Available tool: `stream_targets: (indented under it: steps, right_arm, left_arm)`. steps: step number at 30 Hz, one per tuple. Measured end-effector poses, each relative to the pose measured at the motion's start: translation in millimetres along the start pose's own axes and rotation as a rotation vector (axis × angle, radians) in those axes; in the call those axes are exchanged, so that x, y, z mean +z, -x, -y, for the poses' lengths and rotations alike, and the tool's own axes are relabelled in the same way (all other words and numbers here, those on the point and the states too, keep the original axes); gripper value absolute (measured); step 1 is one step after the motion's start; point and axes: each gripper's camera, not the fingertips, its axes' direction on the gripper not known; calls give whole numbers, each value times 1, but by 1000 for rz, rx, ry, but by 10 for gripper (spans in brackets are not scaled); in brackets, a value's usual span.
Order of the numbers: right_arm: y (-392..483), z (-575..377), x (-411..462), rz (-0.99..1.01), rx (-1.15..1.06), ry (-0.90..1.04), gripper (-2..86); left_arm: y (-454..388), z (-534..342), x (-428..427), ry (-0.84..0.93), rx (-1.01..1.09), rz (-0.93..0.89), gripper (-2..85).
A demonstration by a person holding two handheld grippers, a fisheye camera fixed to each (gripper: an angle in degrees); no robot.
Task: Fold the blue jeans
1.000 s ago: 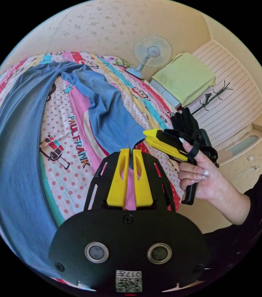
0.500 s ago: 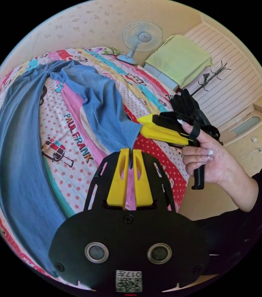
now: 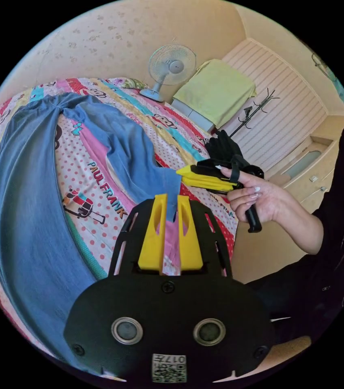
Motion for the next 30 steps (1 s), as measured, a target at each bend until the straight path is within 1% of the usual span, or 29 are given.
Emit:
stream_targets:
  steps: [2,5,6,9,13,18,25,30]
  right_arm:
    - [2,5,0,30,-5,12,10]
    - [5,9,1,13,-12,23,10]
    - [5,10,2,9,-13,27,9]
    - [6,14,2,11,-13,38,9]
    - [7,18,-4,2,-20,37,9]
    - [6,20,-11,9,-8,36,10]
    - [9,15,-18,34,8,30,11]
    - [14,11,-21,34,8,29,13]
  left_arm:
    - [3,-2,6,35,5,25,53]
    - [-9,0,27,124,87,87,56]
    - [-14,0,35,139,107,120,56]
    - [-14,0,49,161,109,147,45]
    - [-1,-5,50,124,64,111,31]
    - [17,-19,39,14,43,16,15]
    - [19,-27,60,68,84,49,36]
    - [30,-39,76,85,68,87,11]
